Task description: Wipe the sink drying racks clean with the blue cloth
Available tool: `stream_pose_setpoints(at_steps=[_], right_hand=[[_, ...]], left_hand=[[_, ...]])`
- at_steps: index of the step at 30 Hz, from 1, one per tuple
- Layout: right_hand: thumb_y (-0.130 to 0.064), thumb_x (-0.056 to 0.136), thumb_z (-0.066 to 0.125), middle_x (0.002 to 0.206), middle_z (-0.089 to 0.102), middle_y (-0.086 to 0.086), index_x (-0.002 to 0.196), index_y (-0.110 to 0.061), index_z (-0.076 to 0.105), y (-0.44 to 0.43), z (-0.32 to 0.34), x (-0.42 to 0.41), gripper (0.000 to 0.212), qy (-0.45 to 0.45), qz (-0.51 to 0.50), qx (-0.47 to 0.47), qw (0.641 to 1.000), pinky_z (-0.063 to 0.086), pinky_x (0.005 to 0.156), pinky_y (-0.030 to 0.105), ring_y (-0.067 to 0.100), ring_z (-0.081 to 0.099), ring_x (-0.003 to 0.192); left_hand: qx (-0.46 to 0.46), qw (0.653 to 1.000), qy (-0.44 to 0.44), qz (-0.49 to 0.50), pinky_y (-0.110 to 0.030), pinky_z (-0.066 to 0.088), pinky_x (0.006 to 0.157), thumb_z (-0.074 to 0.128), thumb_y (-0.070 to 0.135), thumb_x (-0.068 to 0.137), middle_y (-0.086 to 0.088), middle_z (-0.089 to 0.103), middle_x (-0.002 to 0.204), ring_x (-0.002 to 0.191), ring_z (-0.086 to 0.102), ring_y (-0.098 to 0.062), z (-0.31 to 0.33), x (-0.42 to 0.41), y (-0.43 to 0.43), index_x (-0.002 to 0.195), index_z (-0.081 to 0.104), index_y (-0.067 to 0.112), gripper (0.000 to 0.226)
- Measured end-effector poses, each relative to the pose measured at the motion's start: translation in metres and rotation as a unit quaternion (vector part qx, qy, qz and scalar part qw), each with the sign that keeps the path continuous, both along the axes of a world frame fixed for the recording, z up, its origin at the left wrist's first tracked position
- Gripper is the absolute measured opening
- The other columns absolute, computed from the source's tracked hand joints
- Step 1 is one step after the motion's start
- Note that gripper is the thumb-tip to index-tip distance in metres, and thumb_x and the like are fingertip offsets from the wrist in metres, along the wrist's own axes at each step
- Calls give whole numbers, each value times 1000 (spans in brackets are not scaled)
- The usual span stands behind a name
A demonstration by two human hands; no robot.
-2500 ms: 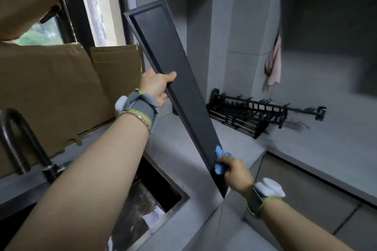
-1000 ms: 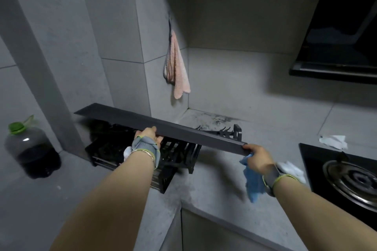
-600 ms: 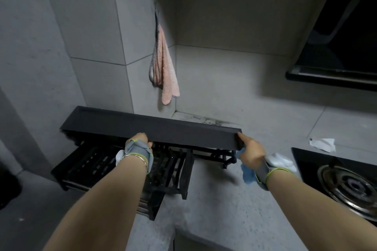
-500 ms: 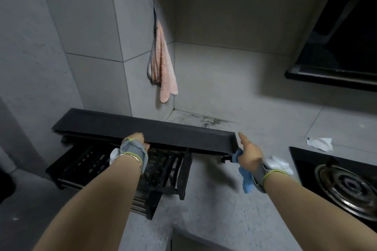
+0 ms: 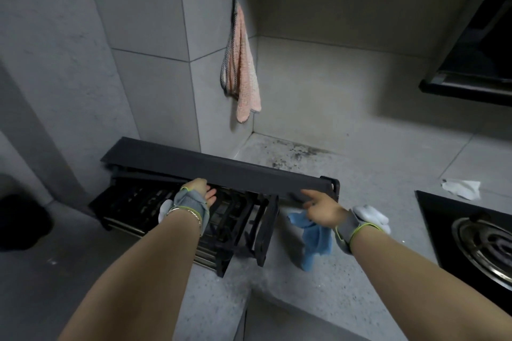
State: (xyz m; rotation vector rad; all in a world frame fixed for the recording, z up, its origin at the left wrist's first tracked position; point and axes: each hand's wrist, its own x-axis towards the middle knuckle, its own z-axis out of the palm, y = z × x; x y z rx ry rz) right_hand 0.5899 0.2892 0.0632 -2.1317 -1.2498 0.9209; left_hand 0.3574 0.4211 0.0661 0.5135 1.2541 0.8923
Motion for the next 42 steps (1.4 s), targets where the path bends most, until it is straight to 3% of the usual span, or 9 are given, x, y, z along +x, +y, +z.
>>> stream_pose_setpoints(at_steps=[5, 12, 19, 23, 26, 29, 34, 39, 42], right_hand=[[5, 84, 47, 109, 65, 12, 105, -9, 68, 9, -5, -14, 32, -8, -88, 47, 995, 44, 90, 27, 24, 58, 107], [8, 78, 44, 69, 60, -2, 58, -20, 64, 9, 13, -32, 40, 73, -130, 98, 984, 45, 74, 27, 20, 57, 83], [20, 73, 40, 37, 49, -10, 58, -10, 60, -25, 47, -85, 38, 163, 27, 102, 981, 32, 40, 10, 8, 41, 53], [19, 74, 35, 57, 48, 5, 60, -7, 58, -59, 66, -110, 37, 227, 60, 139, 962, 33, 41, 11, 11, 40, 54], [19, 73, 35, 60, 49, 6, 64, -7, 56, -90, 68, -126, 34, 317, 50, 153, 934, 36, 45, 14, 14, 44, 56], [21, 73, 38, 64, 52, 9, 67, -8, 55, -137, 64, -138, 34, 384, 71, 148, 909, 42, 52, 20, 17, 49, 59], [20, 70, 50, 72, 53, 3, 70, -17, 55, -199, 40, -155, 37, 253, 182, 149, 938, 40, 60, 23, 13, 48, 68], [10, 78, 58, 85, 53, 6, 108, -8, 52, -237, 41, -165, 36, 300, 221, 110, 921, 42, 57, 15, 9, 50, 70], [9, 83, 55, 87, 54, 6, 111, 0, 55, -250, 37, -161, 29, 295, 211, 120, 924, 37, 56, 2, 10, 50, 77]], left_hand=[[14, 1000, 25, -6, -42, 34, 106, 27, 16, 104, -14, 34, 150, 133, 41, -28, 2, -12, -2, 146, 27, 2, 44], [12, 999, 39, -1, -42, 36, 104, 30, 17, 104, -15, 37, 148, 131, 43, -30, 4, -27, -20, 145, 30, 5, 43], [23, 998, 52, -24, -39, 43, 84, 40, 23, 101, -16, 53, 133, 119, 54, -31, 14, -37, -78, 135, 42, 4, 39], [51, 994, 68, -70, -41, 41, 85, 40, 37, 100, -18, 54, 125, 107, 54, -31, 27, -32, -137, 134, 43, 5, 46], [45, 989, 80, -115, -35, 43, 68, 42, 64, 89, -9, 58, 86, 75, 54, -24, 33, -30, -192, 103, 56, 13, 55], [27, 989, -62, -130, -30, 46, 58, 35, 77, 80, -10, 62, 71, 60, 58, -23, 33, -26, -259, 86, 63, 13, 70], [38, 981, -164, -100, -32, 57, 60, 35, 68, 85, -13, 67, 68, 62, 67, -24, 36, -26, -334, 72, 68, 5, 72], [113, 993, -19, 24, -20, 49, 40, 45, 2, 96, -9, 63, 55, 42, 61, -14, 28, -45, -373, 81, 53, 3, 18], [112, 989, 50, 78, -28, 45, 52, 58, -1, 81, -14, 53, 69, 51, 56, -20, 13, -80, -383, 70, 54, 7, 15]])
